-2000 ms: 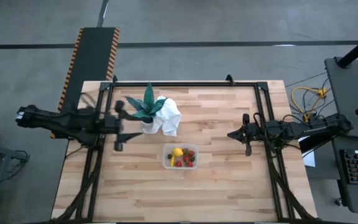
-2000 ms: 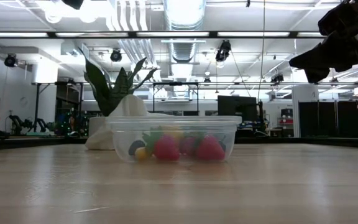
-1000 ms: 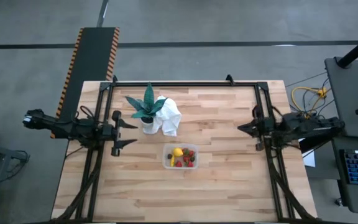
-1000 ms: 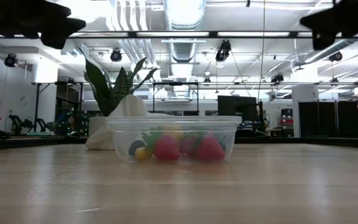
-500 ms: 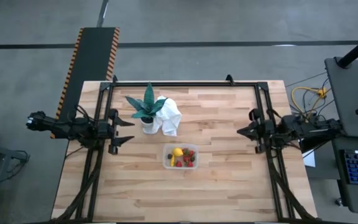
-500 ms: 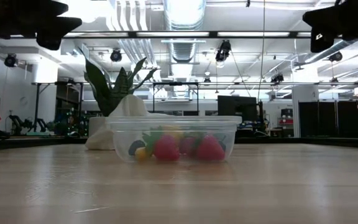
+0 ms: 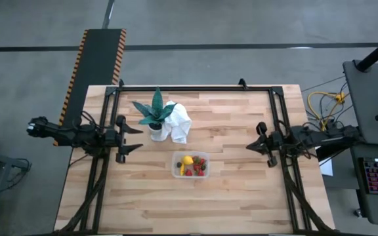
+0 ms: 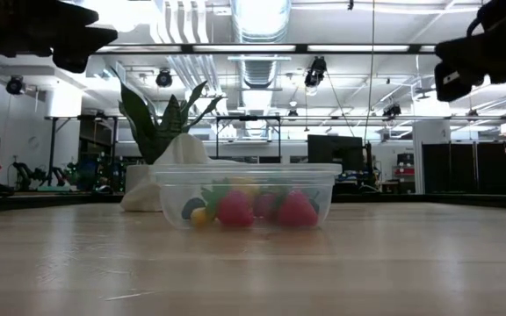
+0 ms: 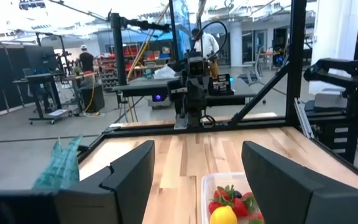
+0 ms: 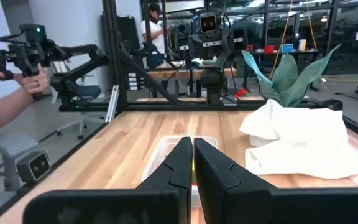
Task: Pick and placing Produce into tupperware
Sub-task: Return to Home Position
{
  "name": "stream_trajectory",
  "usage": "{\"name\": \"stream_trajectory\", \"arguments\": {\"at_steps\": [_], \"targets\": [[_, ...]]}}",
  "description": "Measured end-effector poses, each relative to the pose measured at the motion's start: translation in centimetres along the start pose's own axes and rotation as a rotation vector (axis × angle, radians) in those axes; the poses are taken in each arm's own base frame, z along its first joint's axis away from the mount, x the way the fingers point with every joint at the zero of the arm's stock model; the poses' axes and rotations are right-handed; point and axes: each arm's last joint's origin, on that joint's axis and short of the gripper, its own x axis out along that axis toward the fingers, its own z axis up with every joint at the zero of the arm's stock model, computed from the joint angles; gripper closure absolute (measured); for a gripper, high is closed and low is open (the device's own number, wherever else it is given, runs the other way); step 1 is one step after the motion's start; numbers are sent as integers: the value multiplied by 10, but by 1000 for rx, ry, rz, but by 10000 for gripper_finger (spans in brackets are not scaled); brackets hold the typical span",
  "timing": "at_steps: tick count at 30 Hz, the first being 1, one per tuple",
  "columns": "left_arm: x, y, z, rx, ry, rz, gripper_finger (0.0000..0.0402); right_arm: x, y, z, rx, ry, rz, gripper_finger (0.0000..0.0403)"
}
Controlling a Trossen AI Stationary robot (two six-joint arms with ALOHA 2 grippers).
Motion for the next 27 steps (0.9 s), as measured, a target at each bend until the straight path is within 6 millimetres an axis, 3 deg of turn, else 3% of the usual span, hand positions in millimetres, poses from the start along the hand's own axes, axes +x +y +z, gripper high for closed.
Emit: {"name": "stream_trajectory", "arguments": {"at_steps": [4, 14, 19, 27], "targets": [[2, -1, -2, -15, 19, -3, 174, 1, -1, -10, 3, 9, -14, 394], [11, -8, -12, -101, 94, -99, 174, 1, -2, -10, -14, 2, -38, 394], [15, -10, -10, -47, 67, -135, 174, 1, -2, -9, -28, 2, -54, 394], [-1, 3, 0, -41, -38, -134, 196, 1, -2, -9, -64, -4, -54, 394]]}}
